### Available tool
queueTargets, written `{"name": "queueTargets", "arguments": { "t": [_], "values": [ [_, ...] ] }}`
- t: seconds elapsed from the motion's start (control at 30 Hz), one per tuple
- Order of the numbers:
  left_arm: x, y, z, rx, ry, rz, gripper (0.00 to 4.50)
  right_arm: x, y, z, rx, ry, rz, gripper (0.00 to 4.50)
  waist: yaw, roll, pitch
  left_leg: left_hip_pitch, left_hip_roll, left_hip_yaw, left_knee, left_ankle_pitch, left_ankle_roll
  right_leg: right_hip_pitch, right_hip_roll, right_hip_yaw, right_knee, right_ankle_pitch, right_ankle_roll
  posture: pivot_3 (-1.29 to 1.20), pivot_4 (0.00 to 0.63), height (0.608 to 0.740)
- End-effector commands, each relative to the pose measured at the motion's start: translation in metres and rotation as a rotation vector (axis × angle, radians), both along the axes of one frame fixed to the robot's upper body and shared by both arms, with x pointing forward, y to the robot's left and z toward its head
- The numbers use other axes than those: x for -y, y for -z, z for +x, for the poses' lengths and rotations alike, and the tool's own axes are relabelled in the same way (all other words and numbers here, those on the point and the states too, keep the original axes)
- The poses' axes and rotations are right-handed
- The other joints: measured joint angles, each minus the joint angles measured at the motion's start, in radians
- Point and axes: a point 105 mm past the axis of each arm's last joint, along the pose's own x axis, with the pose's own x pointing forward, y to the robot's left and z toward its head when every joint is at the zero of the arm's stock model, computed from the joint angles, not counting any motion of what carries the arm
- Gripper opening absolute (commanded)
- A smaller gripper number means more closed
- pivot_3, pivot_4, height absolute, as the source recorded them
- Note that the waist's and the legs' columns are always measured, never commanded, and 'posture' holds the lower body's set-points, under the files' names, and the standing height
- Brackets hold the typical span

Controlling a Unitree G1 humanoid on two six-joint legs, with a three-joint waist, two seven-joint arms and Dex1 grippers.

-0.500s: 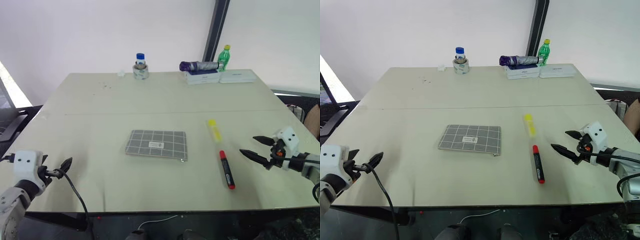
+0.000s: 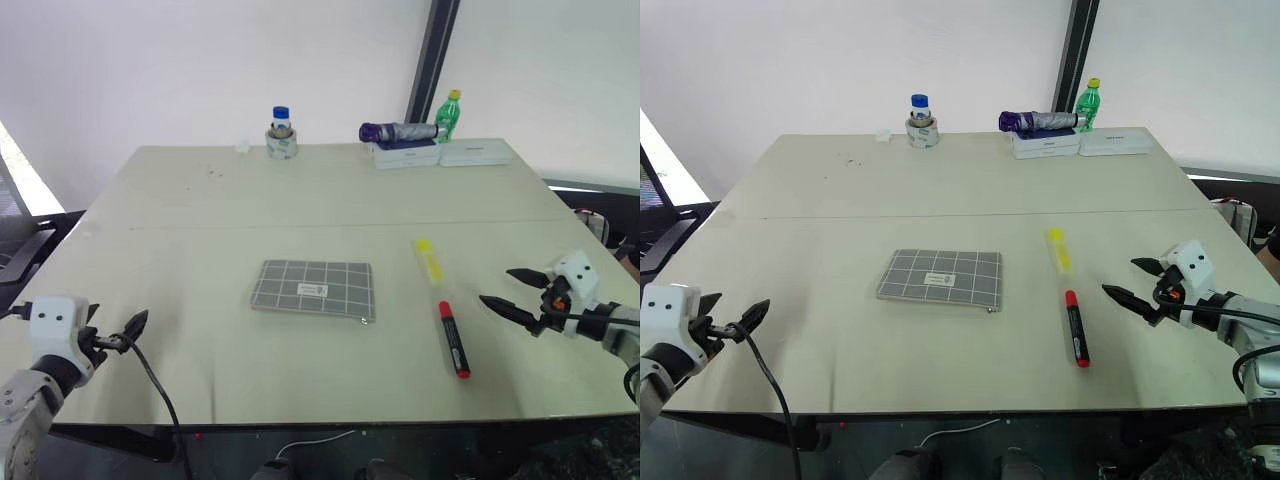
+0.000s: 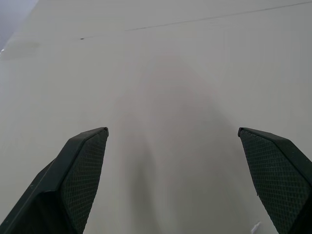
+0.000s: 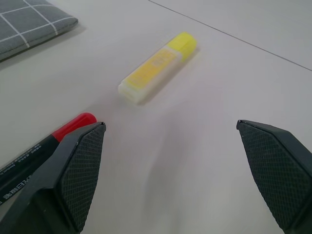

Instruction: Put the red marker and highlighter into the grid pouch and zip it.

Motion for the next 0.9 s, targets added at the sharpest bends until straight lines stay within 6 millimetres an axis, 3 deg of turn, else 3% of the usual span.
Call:
{"name": "queueTargets", "arguments": {
  "t": [0.03, 0.17, 0.23, 0.27, 0.33, 0.57, 0.73, 0.9],
  "values": [
    [0.014, -0.01, 0.009, 0.027, 0.074, 0.067, 4.5, -0.016, -0.016, 0.007, 0.06, -0.044, -0.009, 4.47, 0.0, 0.0, 0.0, 0.0, 0.0, 0.0, 0.0, 0.0, 0.0, 0.0, 0.0, 0.0, 0.0, 0.0, 0.0, 0.0, 0.15, 0.74],
    [0.029, -0.008, 0.021, 0.03, 0.144, 0.083, 4.5, -0.037, -0.024, 0.011, 0.075, -0.105, -0.014, 4.47, -0.001, 0.0, 0.0, 0.0, 0.0, 0.0, 0.0, 0.0, 0.0, 0.0, 0.0, 0.0, 0.0, 0.0, 0.0, 0.0, 0.15, 0.74],
    [0.048, -0.007, 0.036, 0.027, 0.231, 0.106, 4.5, -0.058, -0.033, 0.012, 0.102, -0.159, -0.011, 4.47, -0.001, 0.0, 0.0, 0.0, 0.0, 0.0, 0.0, 0.0, 0.0, 0.0, 0.0, 0.0, 0.0, 0.0, 0.0, 0.0, 0.15, 0.74],
    [0.054, -0.007, 0.042, 0.028, 0.263, 0.117, 4.5, -0.065, -0.035, 0.011, 0.11, -0.177, -0.012, 4.24, 0.0, 0.0, 0.0, 0.0, 0.0, 0.0, 0.0, 0.0, 0.0, 0.0, 0.0, 0.0, 0.0, 0.0, 0.0, 0.0, 0.15, 0.74],
    [0.057, -0.007, 0.048, 0.031, 0.284, 0.127, 4.5, -0.072, -0.036, 0.01, 0.111, -0.189, -0.017, 3.61, 0.0, 0.0, 0.0, 0.0, 0.0, 0.0, 0.0, 0.0, 0.0, 0.0, 0.0, 0.0, 0.0, 0.0, 0.0, 0.0, 0.15, 0.74],
    [0.073, -0.003, 0.068, 0.018, 0.411, 0.2, 4.5, -0.102, -0.029, 0.01, 0.081, -0.218, -0.042, 0.05, -0.002, 0.0, 0.0, -0.001, 0.0, 0.0, -0.001, 0.003, -0.005, -0.001, 0.0, 0.0, -0.001, 0.0, 0.0, 0.0, 0.15, 0.74],
    [0.08, 0.007, 0.08, -0.006, 0.52, 0.335, 4.5, -0.137, -0.017, 0.011, 0.072, -0.249, -0.06, 0.05, -0.003, 0.0, 0.0, 0.0, 0.0, 0.0, -0.001, 0.003, -0.004, -0.001, 0.0, 0.0, -0.001, 0.0, 0.0, 0.0, 0.15, 0.74],
    [0.098, 0.013, 0.091, 0.015, 0.683, 0.45, 4.5, -0.151, 0.002, 0.022, 0.04, -0.193, -0.109, 0.05, 0.001, 0.0, 0.0, -0.001, -0.001, 0.0, 0.0, 0.003, -0.006, -0.002, 0.0, 0.0, -0.001, 0.0, 0.0, 0.0, 0.15, 0.74]
  ]
}}
